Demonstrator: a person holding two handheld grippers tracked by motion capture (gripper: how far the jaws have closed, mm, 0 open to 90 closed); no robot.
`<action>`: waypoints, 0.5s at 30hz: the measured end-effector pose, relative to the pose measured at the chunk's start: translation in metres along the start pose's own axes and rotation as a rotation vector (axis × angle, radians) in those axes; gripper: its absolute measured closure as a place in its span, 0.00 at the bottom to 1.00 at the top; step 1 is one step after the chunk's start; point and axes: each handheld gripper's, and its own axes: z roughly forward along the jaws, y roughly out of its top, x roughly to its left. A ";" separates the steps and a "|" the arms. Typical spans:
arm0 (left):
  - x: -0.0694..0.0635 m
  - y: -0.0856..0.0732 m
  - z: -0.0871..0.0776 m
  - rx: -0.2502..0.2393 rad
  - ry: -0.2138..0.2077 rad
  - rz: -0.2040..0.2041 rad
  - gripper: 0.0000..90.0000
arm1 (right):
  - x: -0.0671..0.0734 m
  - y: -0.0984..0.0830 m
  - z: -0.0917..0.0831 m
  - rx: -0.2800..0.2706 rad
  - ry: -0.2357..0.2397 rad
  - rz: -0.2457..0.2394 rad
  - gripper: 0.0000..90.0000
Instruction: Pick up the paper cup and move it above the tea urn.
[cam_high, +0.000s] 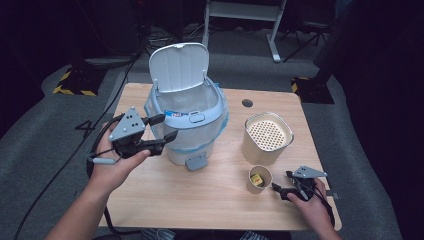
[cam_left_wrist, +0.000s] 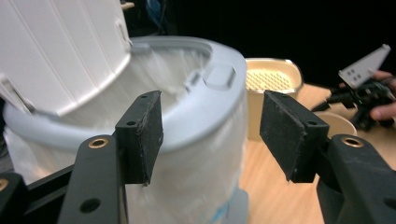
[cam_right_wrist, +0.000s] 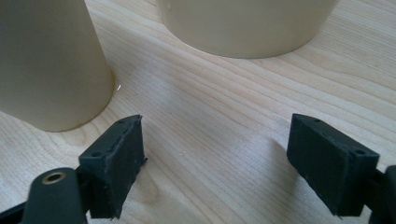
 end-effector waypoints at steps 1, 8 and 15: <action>-0.002 -0.004 -0.001 0.007 -0.001 -0.001 0.44 | 0.000 0.000 0.000 0.000 0.000 -0.001 0.21; -0.007 -0.037 0.000 0.038 -0.024 -0.011 0.45 | 0.000 -0.001 -0.001 -0.002 0.014 -0.011 0.25; -0.008 -0.067 0.010 0.036 -0.054 -0.071 0.46 | -0.001 -0.001 -0.008 0.014 0.048 -0.030 0.30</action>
